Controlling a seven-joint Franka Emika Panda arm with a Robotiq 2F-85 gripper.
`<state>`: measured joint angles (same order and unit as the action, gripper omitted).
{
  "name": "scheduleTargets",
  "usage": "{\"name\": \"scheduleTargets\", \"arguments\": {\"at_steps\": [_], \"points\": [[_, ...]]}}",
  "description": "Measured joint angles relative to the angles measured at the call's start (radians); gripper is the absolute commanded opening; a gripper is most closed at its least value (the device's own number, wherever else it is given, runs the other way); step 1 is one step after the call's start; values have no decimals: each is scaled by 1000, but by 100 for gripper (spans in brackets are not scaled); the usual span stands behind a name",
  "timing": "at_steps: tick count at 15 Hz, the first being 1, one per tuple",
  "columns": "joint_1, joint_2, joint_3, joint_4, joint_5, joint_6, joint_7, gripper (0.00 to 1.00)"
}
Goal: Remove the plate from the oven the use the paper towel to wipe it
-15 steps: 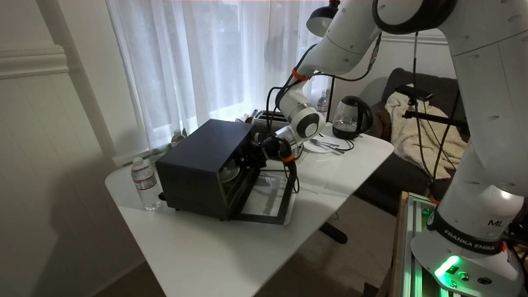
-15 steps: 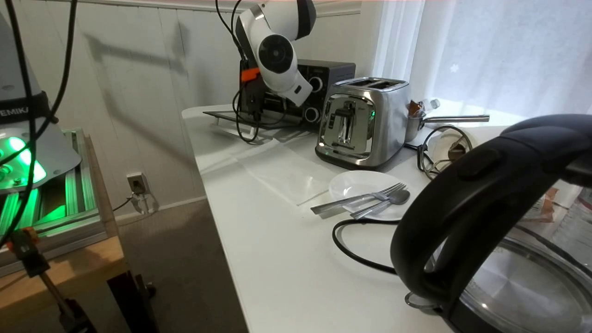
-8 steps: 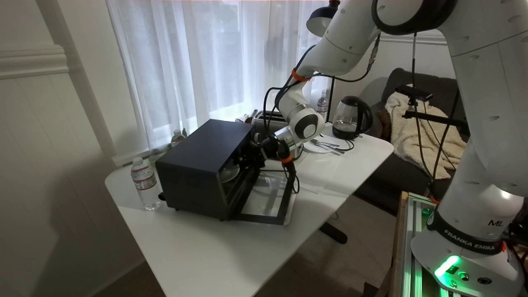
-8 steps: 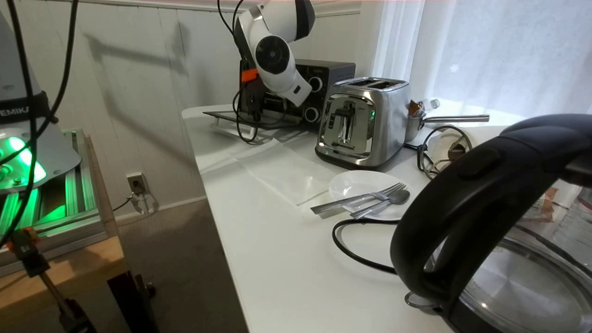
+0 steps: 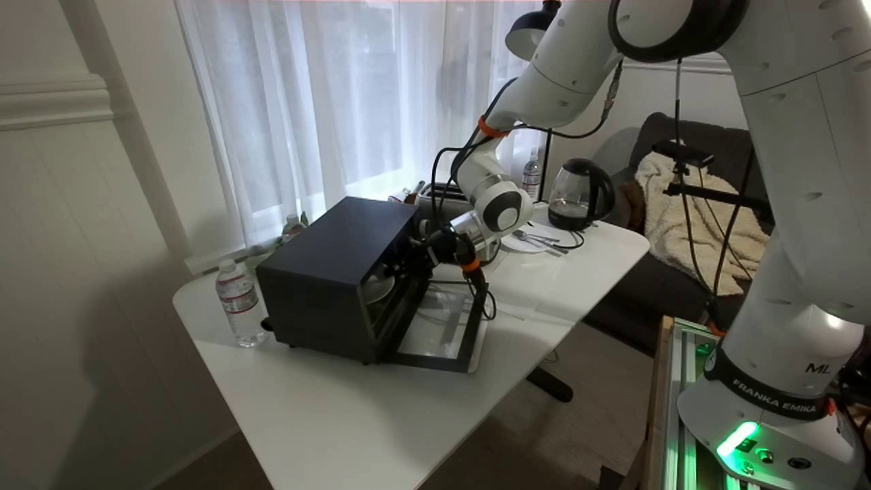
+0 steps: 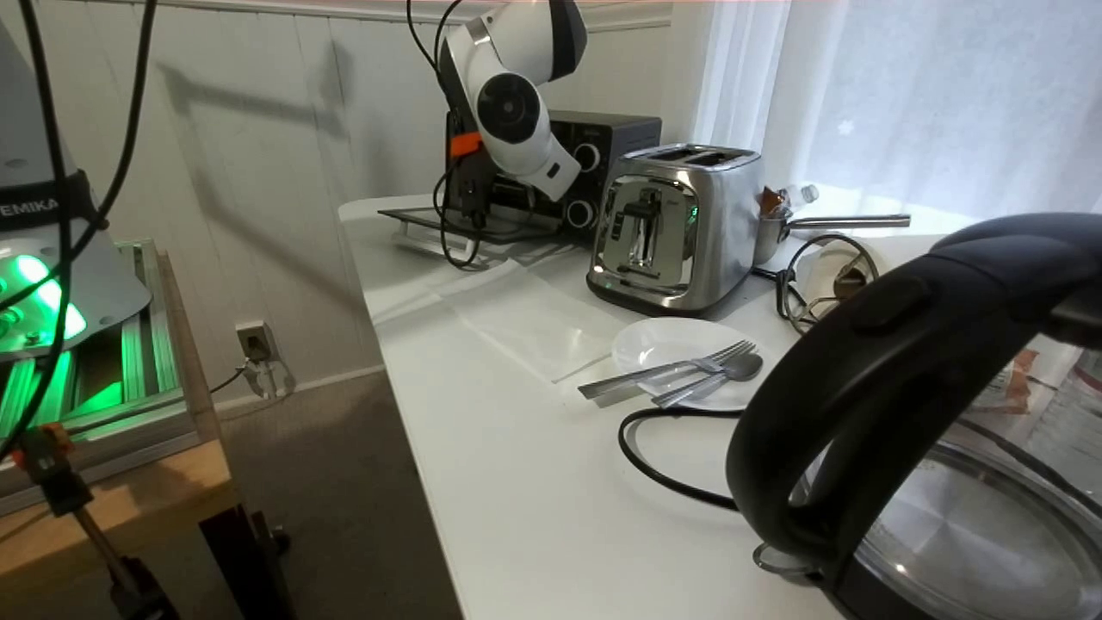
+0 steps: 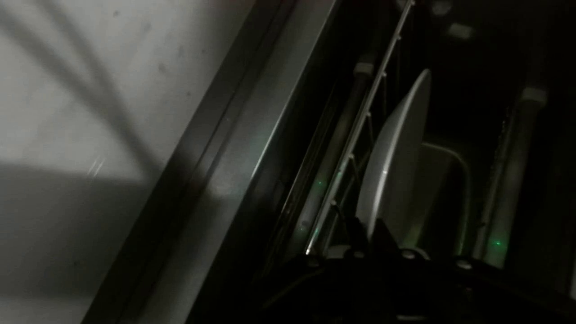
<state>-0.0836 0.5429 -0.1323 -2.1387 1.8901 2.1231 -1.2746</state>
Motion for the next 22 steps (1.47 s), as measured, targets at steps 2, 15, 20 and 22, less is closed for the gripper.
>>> {"name": "scheduleTargets", "arguments": {"at_steps": [2, 15, 20, 22], "points": [[0, 0, 4, 8, 20, -9, -3, 1], [0, -7, -13, 14, -49, -63, 42, 1], [-18, -24, -47, 15, -201, -124, 114, 1], [-30, -28, -59, 16, -260, -137, 138, 1]]}}
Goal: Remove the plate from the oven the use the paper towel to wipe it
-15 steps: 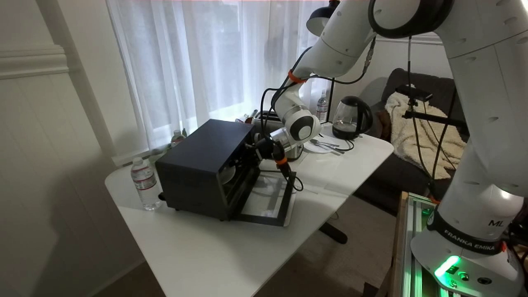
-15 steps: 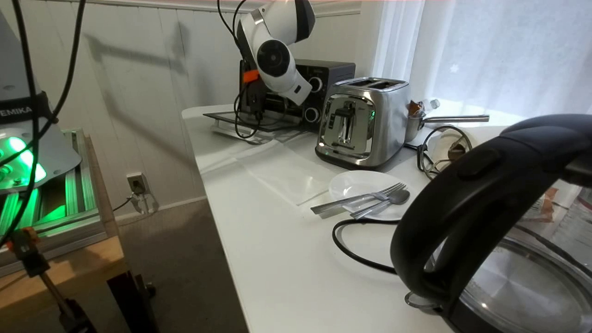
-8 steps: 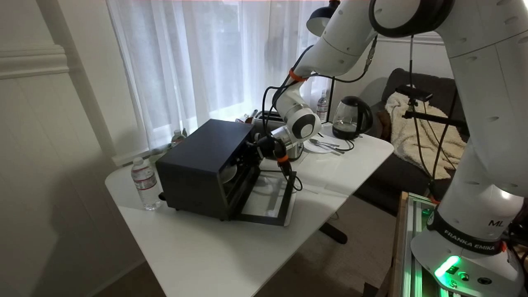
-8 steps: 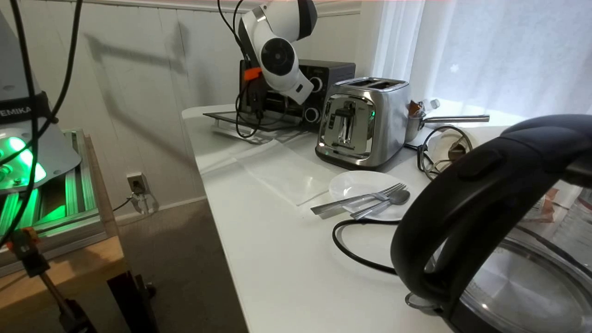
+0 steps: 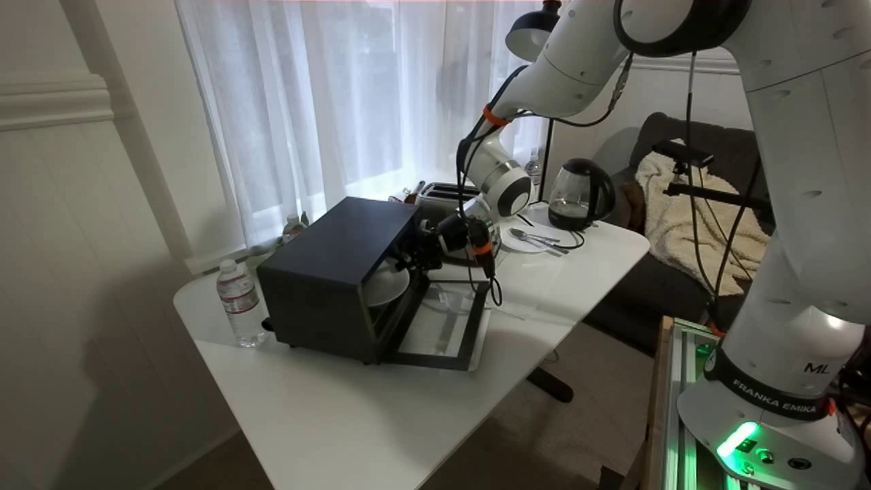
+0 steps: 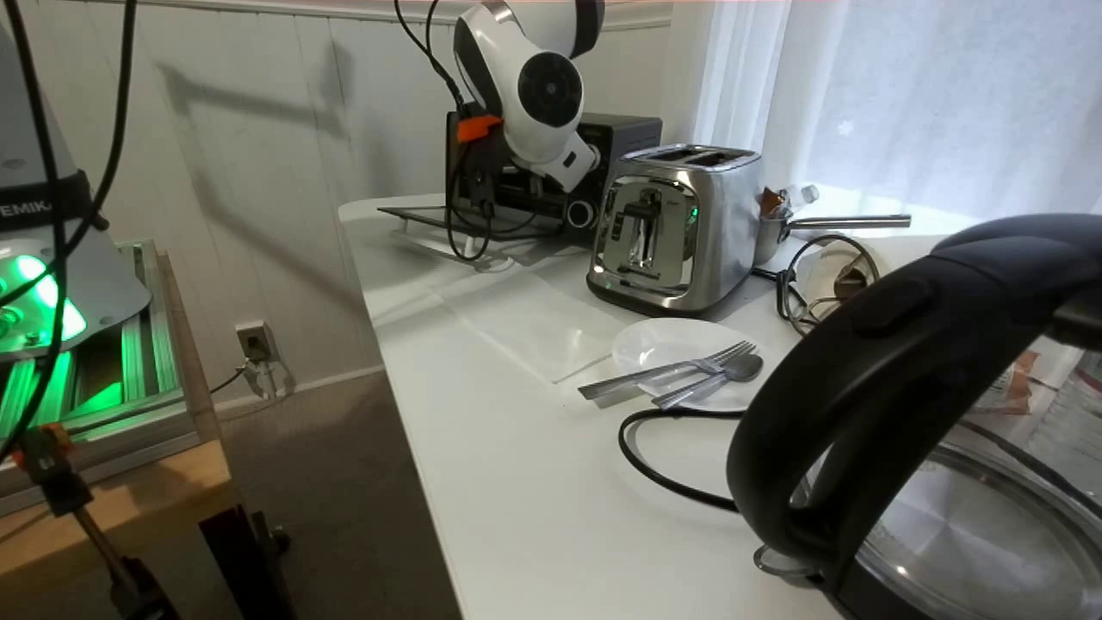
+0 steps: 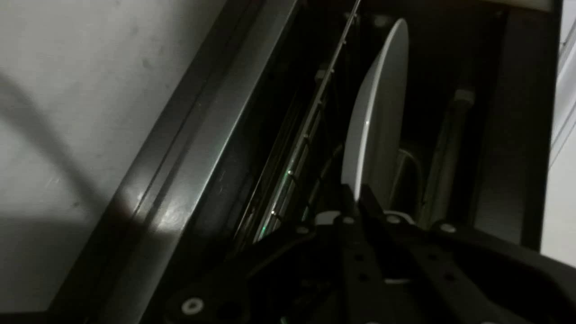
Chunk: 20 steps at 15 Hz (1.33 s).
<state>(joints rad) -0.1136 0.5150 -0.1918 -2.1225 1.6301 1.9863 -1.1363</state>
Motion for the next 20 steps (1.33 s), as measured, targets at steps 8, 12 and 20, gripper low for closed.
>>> {"name": "scheduleTargets", "arguments": {"at_steps": [8, 12, 20], "points": [[-69, -29, -30, 18, -259, -122, 124, 1], [-109, -46, -44, 32, -410, -204, 155, 1], [-183, -81, -69, 55, -697, -346, 167, 1]]}}
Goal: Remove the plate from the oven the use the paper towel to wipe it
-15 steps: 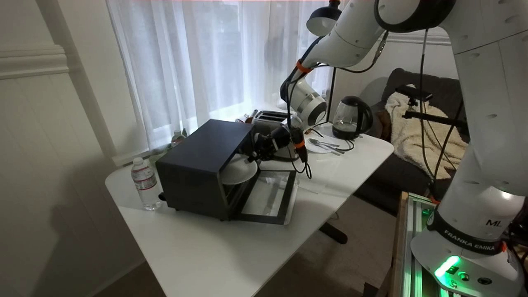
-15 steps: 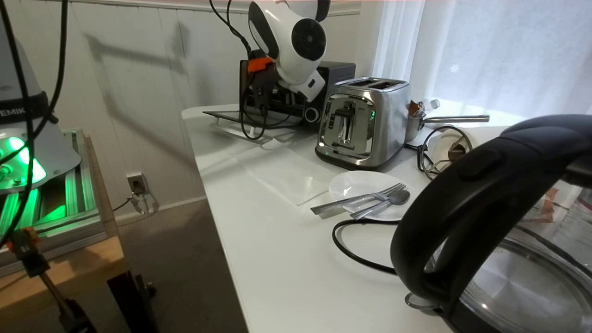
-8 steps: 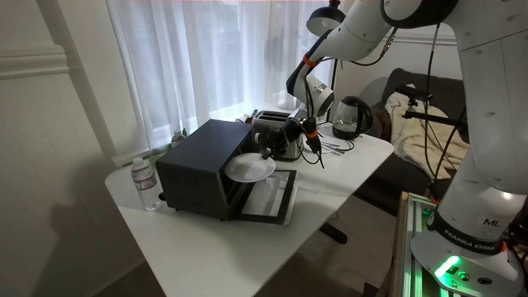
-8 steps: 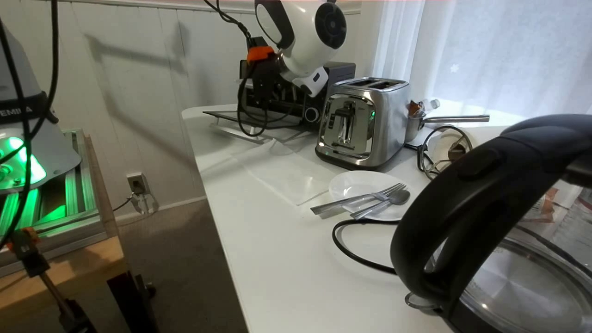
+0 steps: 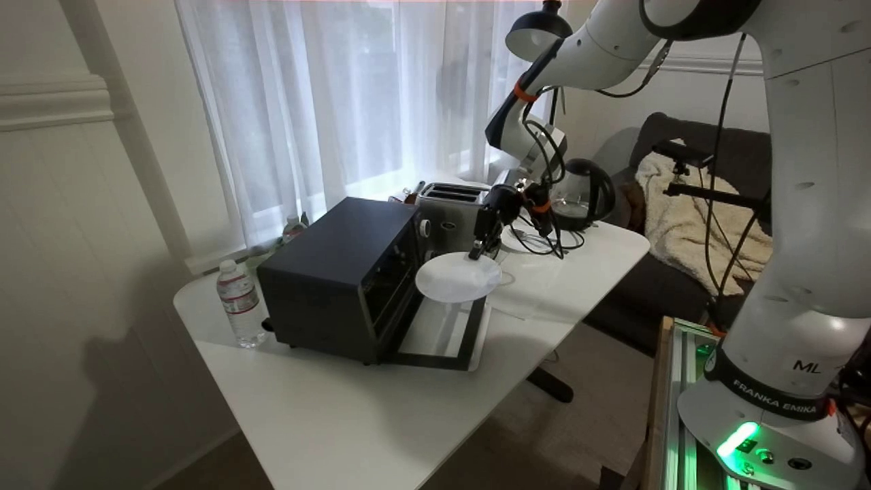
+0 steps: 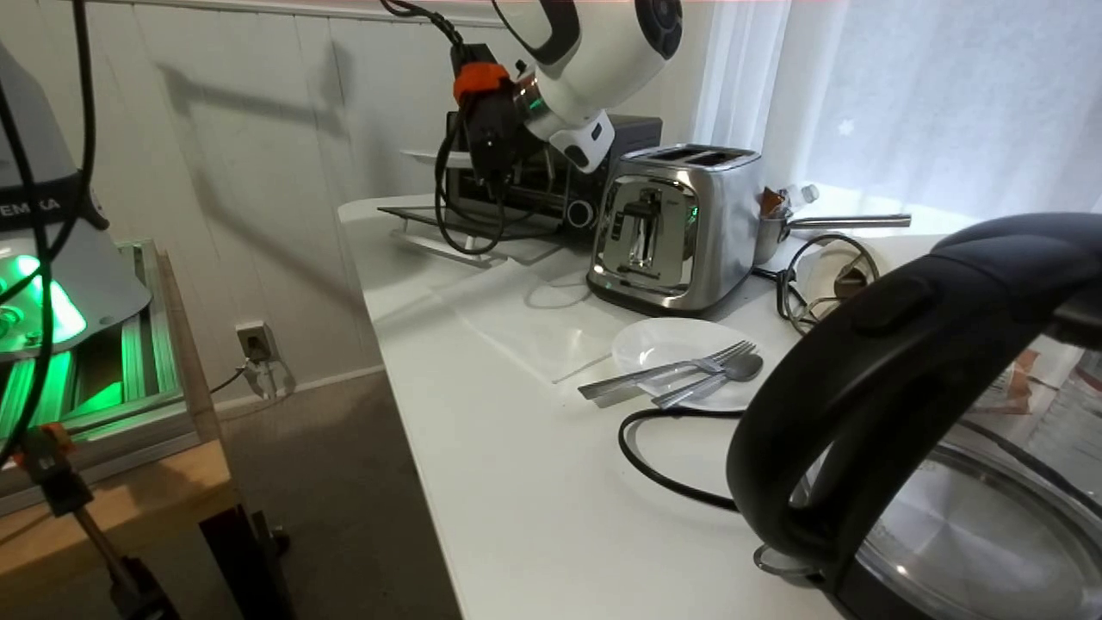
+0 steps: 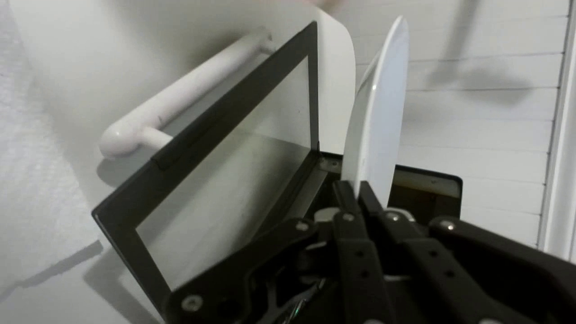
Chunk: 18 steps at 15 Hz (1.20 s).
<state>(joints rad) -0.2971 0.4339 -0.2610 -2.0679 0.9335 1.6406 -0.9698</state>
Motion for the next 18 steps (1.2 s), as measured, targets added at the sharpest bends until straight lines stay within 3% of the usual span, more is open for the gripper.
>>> {"name": "scheduleTargets", "arguments": {"at_steps": [4, 10, 14, 18], "points": [[-29, -38, -2, -6, -56, -89, 0, 1], [-36, -146, 4, -27, -10, -156, 43, 1], [-17, -203, 17, -29, 154, -123, 121, 1], [32, -226, 39, -25, 365, 44, 188, 1]]}}
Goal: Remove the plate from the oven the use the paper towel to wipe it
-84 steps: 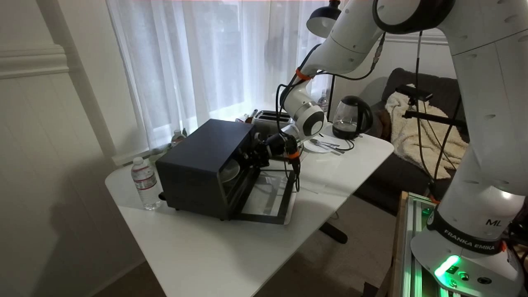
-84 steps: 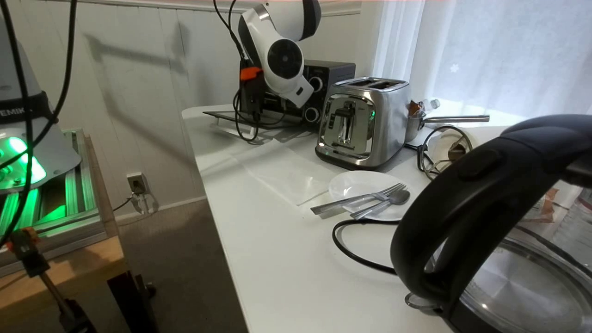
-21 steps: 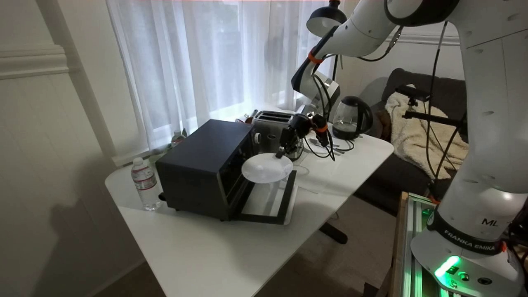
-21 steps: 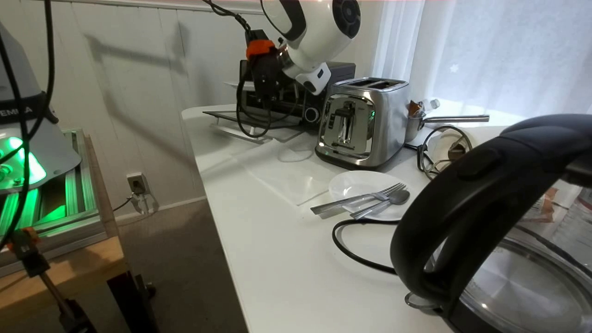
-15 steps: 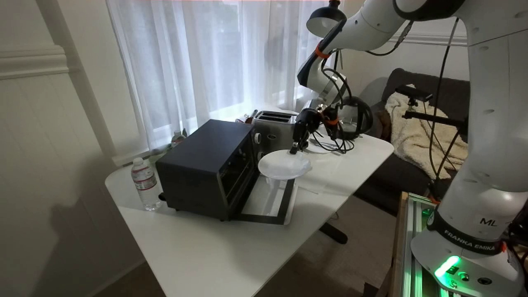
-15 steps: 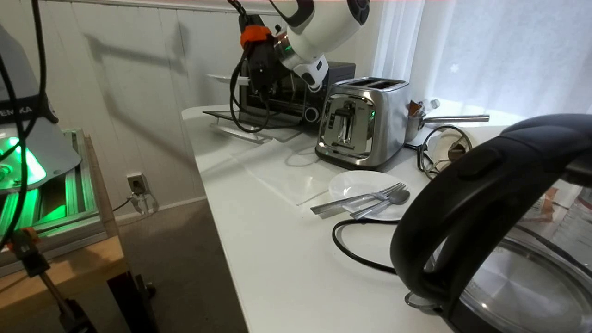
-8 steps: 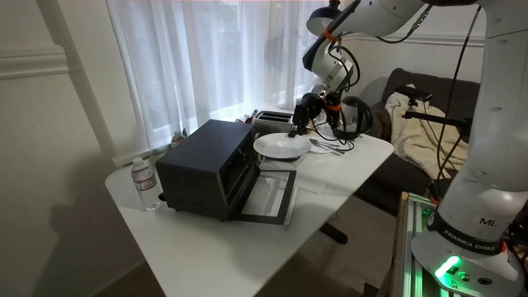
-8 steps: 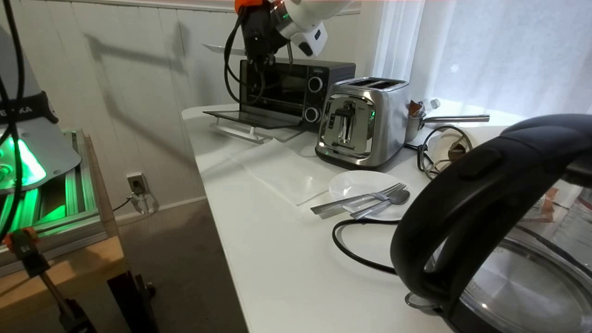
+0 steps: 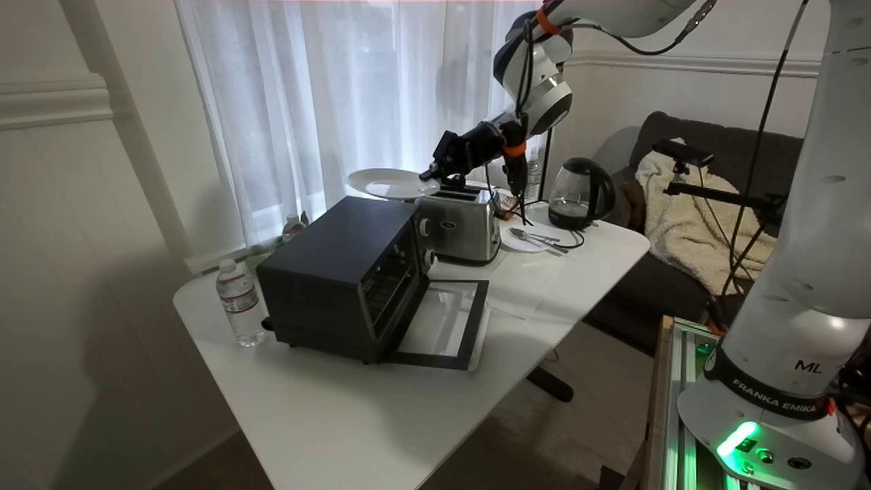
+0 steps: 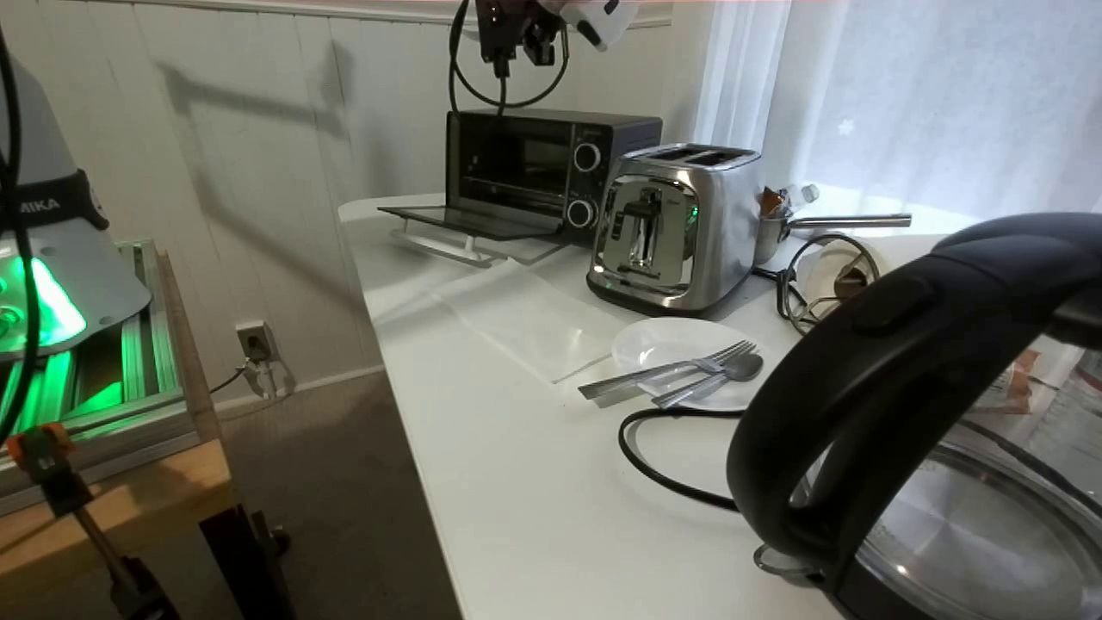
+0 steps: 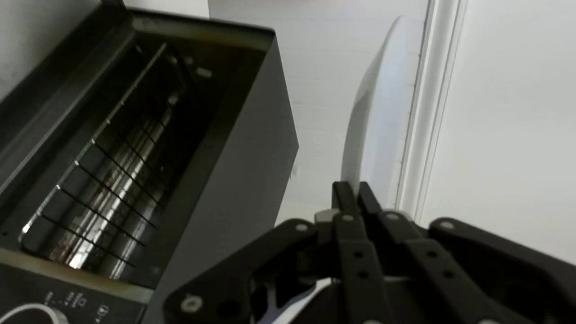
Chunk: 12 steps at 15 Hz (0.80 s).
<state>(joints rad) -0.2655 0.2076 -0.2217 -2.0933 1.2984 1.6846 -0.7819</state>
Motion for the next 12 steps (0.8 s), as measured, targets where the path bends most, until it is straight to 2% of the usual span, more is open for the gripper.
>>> {"name": "scheduleTargets", "arguments": {"at_steps": [3, 6, 12], "points": [[49, -1, 23, 5, 105, 179, 5, 1], [90, 1, 47, 6, 154, 329, 6, 1], [113, 37, 71, 18, 173, 471, 14, 1]]}}
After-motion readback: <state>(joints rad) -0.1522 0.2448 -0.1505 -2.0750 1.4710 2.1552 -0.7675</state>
